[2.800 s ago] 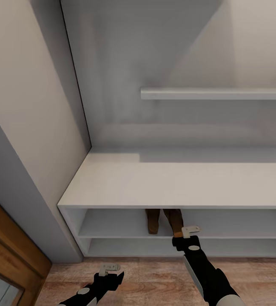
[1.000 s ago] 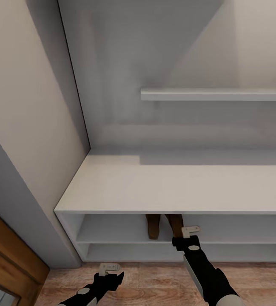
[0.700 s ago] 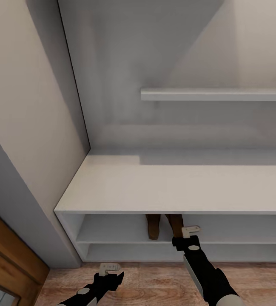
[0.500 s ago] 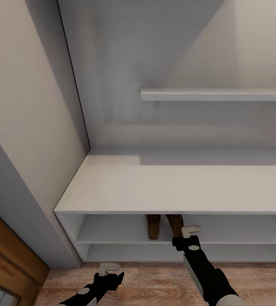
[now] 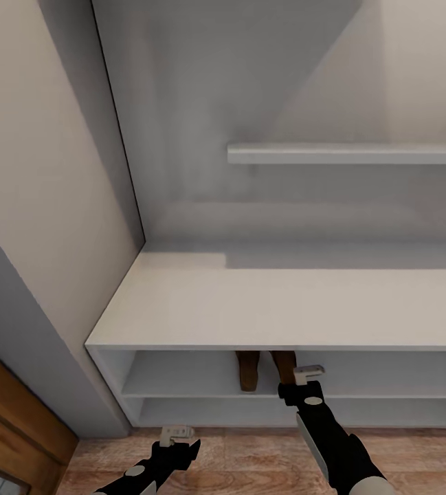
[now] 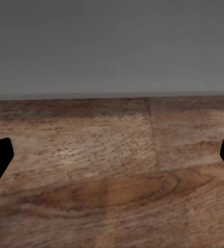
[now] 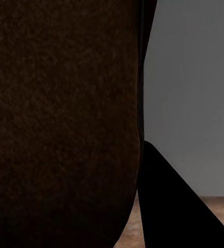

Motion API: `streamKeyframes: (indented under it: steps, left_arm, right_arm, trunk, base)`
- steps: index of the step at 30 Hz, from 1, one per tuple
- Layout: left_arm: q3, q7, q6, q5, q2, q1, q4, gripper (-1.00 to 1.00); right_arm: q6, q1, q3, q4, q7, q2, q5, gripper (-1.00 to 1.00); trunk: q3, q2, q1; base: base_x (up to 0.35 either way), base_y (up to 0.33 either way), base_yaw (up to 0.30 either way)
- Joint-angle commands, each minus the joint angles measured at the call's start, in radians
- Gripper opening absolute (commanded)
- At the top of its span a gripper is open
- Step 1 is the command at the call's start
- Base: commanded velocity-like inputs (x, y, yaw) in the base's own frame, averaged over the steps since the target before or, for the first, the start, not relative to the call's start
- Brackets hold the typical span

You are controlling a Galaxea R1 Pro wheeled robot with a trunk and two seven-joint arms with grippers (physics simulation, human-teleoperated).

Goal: Pick up the two gym shoes and the two sandals from the corridor floor and place them onto the hallstand (shoe rack) in the corridor, making sure they are on the rack and not on the floor. Arrange them so the two gym shoes are next to each other and the two sandals are next to each other.

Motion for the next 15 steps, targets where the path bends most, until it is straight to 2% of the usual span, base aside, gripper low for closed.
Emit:
streamKeyframes:
  steps: [1,15]
  left_arm:
    - [0.0,0.0,0.0,0.0,0.0,0.0,0.0,1.0]
    - [-0.001,0.0,0.0,0.0,0.0,0.0,0.0,1.0]
  right_arm:
    - [-0.002,0.001,0.001,0.0,0.004,0.0,-0.008,-1.0]
    - [-0.002,0.0,0.001,0.0,0.004,0.0,-0.008,-1.0]
  trunk:
    - [0.0,0.0,0.0]
    - [0.0,0.0,0.0]
  base:
    - [0.004,0.0,0.0]
    - [0.025,0.0,0.0]
